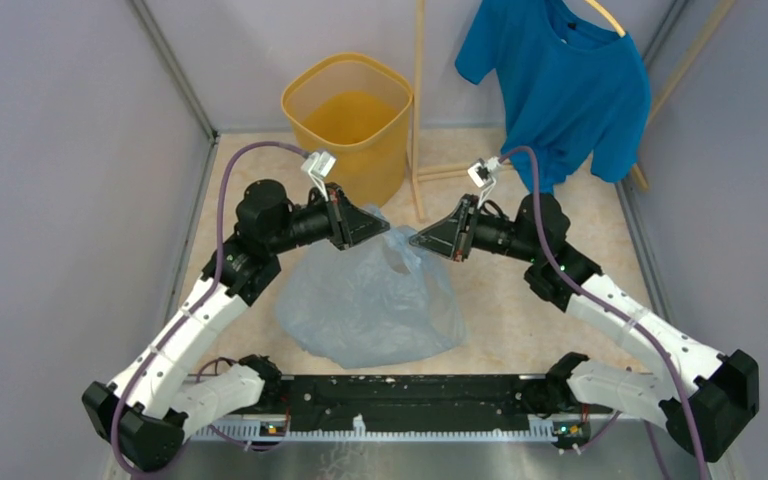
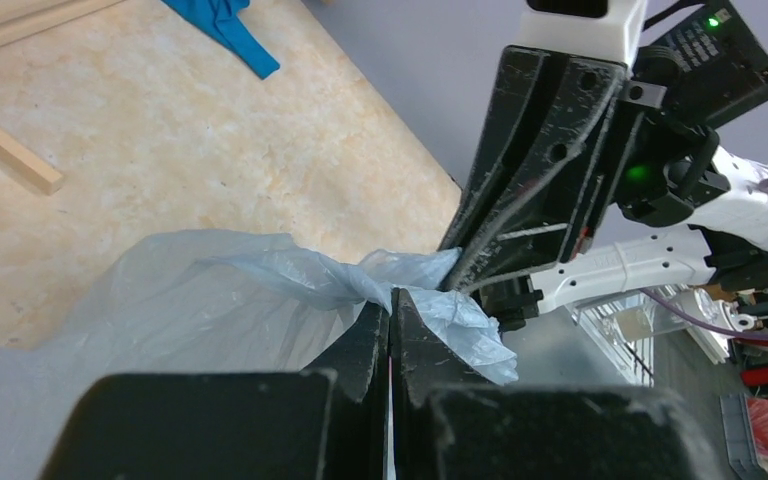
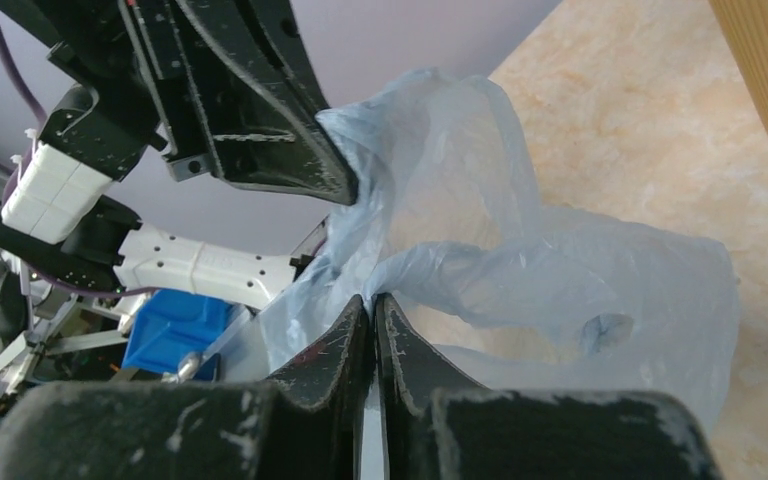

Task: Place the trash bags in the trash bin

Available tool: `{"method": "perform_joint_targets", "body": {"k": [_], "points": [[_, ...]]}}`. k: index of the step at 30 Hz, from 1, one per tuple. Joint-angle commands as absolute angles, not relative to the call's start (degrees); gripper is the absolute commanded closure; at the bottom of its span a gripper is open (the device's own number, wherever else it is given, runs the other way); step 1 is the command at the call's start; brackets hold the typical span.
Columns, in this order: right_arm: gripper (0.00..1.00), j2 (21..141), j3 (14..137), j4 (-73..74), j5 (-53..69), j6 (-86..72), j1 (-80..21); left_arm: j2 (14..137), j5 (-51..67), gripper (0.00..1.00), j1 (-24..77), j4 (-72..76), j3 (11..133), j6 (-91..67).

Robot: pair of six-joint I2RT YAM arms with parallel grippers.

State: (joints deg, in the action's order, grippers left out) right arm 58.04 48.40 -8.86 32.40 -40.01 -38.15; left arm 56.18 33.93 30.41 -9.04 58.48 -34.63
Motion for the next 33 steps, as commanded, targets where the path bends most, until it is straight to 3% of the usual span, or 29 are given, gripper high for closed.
{"method": "perform_joint_targets", "body": {"k": [1,13,21,28,33], "points": [[0.90,57.63,48.58,-13.86,32.42,-40.61,-39.68,57.05,33.33,1.00,30.58,-6.13,58.88,-34.21],[0.60,57.36,50.15,-7.80,27.78,-35.65,-42.58,58.03,33.52,1.00,30.60,-5.98,59.06,-34.42],[0.46,56.56,52.11,-4.46,22.70,-32.89,-45.96,58.30,33.67,1.00,30.66,-5.88,59.06,-34.54],[0.36,53.83,57.22,10.07,7.44,-32.32,-47.99,58.00,32.55,1.00,30.65,-6.72,59.45,-34.37],[0.14,47.76,60.17,23.28,-4.03,-33.64,-47.99,58.10,25.66,1.00,30.67,-11.47,60.83,-34.16]]}}
